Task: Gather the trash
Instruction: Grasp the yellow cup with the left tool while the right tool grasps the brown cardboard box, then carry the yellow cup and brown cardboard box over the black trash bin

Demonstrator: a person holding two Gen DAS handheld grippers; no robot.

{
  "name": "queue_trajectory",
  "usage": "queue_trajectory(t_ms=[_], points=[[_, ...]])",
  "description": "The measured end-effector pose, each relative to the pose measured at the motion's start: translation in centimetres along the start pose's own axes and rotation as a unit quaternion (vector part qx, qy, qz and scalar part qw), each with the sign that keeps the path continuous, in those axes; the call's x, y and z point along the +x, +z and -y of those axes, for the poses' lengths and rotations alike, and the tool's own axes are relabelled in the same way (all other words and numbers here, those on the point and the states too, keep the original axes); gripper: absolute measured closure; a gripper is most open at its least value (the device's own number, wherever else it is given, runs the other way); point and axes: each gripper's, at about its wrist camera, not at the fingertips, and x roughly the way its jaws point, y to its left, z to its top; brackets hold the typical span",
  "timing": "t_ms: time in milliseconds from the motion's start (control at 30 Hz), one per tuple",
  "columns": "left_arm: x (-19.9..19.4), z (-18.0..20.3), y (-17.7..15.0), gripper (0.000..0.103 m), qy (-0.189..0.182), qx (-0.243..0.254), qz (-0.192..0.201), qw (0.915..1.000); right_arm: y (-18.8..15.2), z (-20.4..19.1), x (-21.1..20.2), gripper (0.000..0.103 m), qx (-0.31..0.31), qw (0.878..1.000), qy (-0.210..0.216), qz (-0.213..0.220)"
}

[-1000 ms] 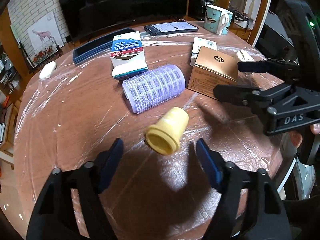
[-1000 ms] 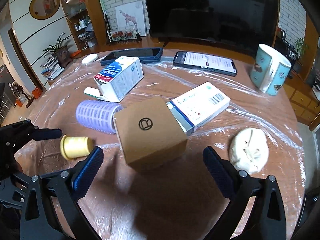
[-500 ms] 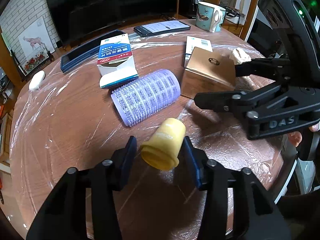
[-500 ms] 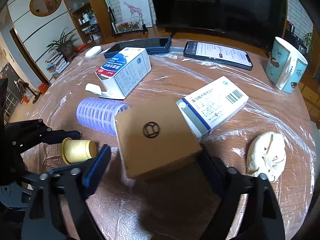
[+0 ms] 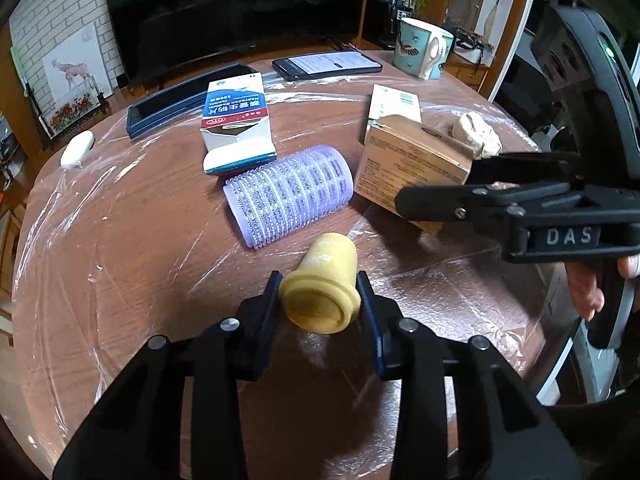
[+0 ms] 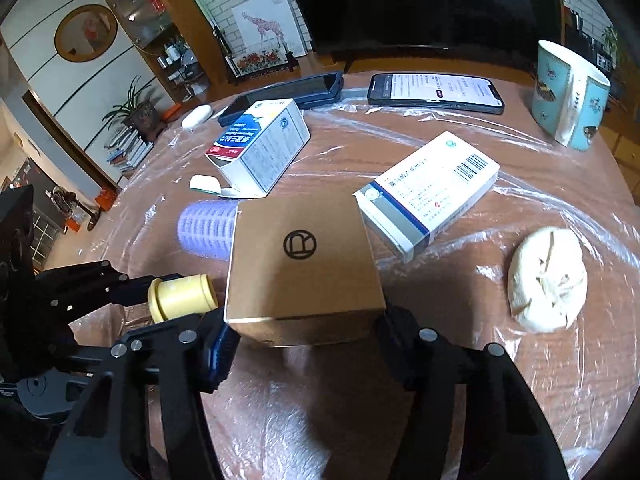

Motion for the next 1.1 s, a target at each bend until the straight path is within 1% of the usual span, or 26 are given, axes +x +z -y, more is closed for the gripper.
queue_trajectory(t_ms=[400, 600, 800, 1100], points=[[-1.2, 0.6, 0.0, 0.065, -0.004, -0.018, 0.016, 0.9997, -1.3, -0.7, -2.4, 0.046, -0.005, 1.0, 0.003, 0.02], [-1.9, 0.7, -0.6, 0.065, 0.0, -0.031, 0.019, 0.9993, -2.0, -0.7, -3.3, 0.046, 0.002, 1.0, 0.012, 0.024], [-2.7, 0.8, -1.2, 0.065, 0.004, -0.042, 0.023, 0.9988, -3.1, -1.3, -4.7, 0.046, -0.005, 0.999, 0.016, 0.03], [-4.3, 1.8, -2.0, 0.065, 0.003, -0.046, 0.035, 0.9983, -4.4, -2.1, -7.2, 0.046, -0.012, 0.999, 0.021, 0.047]])
